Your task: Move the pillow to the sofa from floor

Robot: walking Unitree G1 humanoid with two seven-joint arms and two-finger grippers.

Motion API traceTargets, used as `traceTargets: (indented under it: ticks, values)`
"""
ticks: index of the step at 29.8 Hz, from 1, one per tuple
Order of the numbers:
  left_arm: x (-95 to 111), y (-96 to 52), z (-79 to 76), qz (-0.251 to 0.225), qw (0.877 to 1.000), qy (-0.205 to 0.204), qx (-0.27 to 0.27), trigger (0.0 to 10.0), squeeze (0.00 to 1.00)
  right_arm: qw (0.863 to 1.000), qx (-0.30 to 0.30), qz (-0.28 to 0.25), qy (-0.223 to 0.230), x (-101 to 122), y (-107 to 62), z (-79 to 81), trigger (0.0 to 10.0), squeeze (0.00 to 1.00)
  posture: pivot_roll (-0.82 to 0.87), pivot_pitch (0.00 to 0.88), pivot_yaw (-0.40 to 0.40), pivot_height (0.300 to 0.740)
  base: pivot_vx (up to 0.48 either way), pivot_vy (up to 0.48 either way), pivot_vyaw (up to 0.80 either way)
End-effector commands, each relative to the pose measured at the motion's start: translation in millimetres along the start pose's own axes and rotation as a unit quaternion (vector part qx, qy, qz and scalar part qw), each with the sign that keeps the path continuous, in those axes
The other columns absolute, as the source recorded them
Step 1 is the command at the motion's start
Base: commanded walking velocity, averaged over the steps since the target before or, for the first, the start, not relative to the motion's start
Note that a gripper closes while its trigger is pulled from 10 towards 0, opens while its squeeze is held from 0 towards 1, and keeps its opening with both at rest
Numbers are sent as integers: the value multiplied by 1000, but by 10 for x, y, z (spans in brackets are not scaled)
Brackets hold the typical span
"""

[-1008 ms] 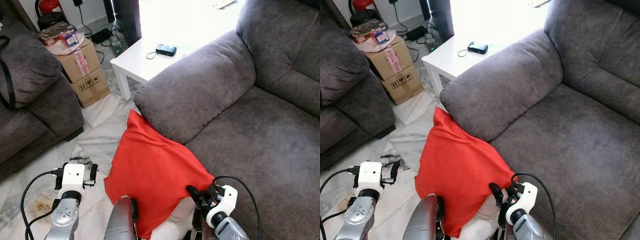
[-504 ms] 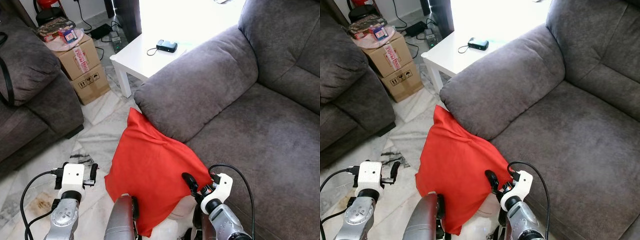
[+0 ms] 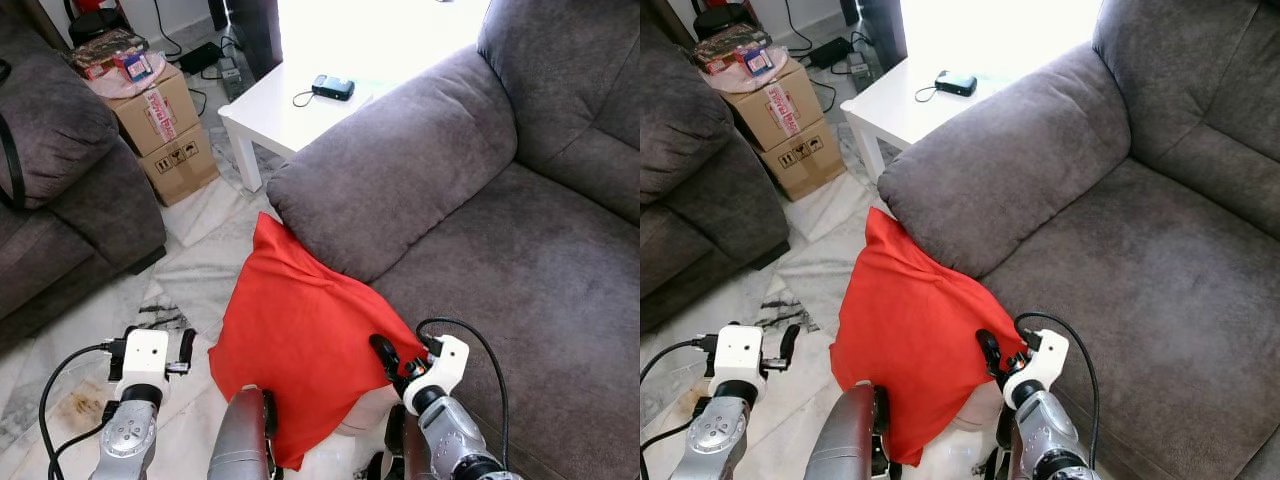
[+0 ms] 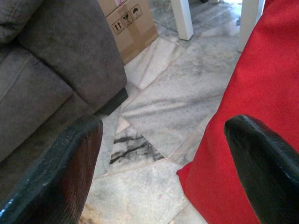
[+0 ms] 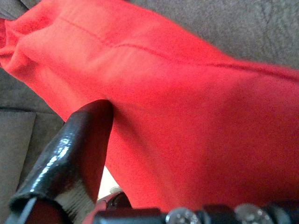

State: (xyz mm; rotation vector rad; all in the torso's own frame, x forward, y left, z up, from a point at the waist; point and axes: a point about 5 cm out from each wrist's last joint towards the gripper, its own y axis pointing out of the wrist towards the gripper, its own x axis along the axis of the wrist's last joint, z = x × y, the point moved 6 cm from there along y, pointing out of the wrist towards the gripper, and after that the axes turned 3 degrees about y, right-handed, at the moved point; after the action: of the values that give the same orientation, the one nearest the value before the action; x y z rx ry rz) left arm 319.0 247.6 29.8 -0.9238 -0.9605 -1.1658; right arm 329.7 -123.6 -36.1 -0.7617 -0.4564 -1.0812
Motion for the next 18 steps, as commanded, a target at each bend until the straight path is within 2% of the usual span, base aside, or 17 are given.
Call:
traceTargets:
  ticks: [1, 18]
  values:
    - [-109, -69, -34, 20, 1000, 7, -5, 10000, 0, 1000, -6, 1, 6, -55, -29, -27, 0, 0, 221, 251, 29, 616, 0, 0, 0]
    - [-125, -65, -49, 26, 1000, 5, -9, 10000, 0, 1000, 11, 13, 9, -104, -26, 24, 0, 0, 221, 250, 25, 616, 0, 0, 0]
